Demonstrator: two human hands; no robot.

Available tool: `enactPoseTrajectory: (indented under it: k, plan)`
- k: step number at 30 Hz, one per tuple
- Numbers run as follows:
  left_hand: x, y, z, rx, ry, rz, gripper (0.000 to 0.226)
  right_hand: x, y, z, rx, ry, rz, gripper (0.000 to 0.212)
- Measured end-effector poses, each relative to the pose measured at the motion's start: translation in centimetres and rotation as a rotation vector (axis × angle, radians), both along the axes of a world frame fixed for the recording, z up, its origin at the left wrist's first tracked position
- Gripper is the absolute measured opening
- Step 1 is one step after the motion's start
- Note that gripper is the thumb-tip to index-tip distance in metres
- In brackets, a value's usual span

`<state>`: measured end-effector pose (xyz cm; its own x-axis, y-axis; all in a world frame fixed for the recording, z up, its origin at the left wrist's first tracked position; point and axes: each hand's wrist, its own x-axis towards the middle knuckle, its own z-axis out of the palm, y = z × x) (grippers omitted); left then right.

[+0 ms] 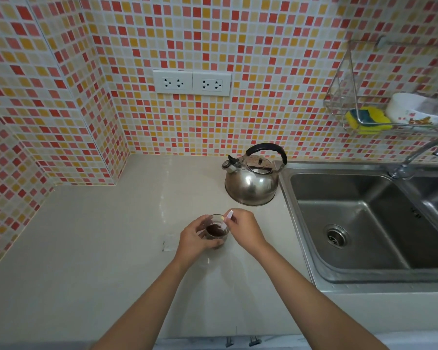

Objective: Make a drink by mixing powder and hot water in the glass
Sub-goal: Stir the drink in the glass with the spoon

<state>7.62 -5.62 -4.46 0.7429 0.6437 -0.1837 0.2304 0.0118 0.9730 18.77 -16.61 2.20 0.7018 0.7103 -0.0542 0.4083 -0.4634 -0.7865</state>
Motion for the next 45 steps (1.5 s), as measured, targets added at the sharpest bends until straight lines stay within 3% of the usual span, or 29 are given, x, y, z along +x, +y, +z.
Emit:
enactPoseTrajectory:
  k: [6, 9, 13, 20, 24, 29, 34, 40, 45]
  plan:
    - [0.0, -0.4, 0.3, -0.008, -0.035, -0.002, 0.059, -0.2, 0.8, -0.1, 0.048, 0.028, 0.037, 0.019]
    - [0.0, -0.2, 0.3, -0.019, -0.049, -0.001, 0.062, 0.6, 0.5, -0.2, 0.002, -0.030, 0.011, 0.018]
    - [0.0, -0.2, 0.2, -0.015, -0.056, 0.001, 0.064, -0.2, 0.9, -0.2, 0.025, 0.037, 0.070, 0.018]
    - [-0.1, -0.1, 0.5, 0.011, -0.021, -0.007, 0.073, 0.7, 0.9, 0.2, -0.079, -0.085, 0.098, 0.017]
    - [-0.1, -0.2, 0.7, 0.026, -0.007, -0.008, 0.065, -0.5, 1.4, 0.2, -0.059, -0.039, 0.158, 0.016]
    - [-0.1, -0.1, 0.6, 0.035, 0.002, -0.010, 0.067, 0.5, 1.4, 0.7, -0.115, -0.166, 0.164, 0.019]
    - [-0.1, -0.4, 1.2, 0.047, 0.003, -0.007, 0.060, -0.4, 1.5, 0.5, -0.080, -0.064, 0.189, 0.017]
    - [-0.1, -0.4, 1.6, 0.067, 0.013, -0.023, 0.058, 0.3, 1.5, 0.8, -0.149, -0.171, 0.138, 0.019]
    - [-0.1, -0.3, 1.7, 0.101, 0.010, -0.028, 0.056, -0.7, 1.8, 0.8, -0.101, -0.059, 0.179, 0.019]
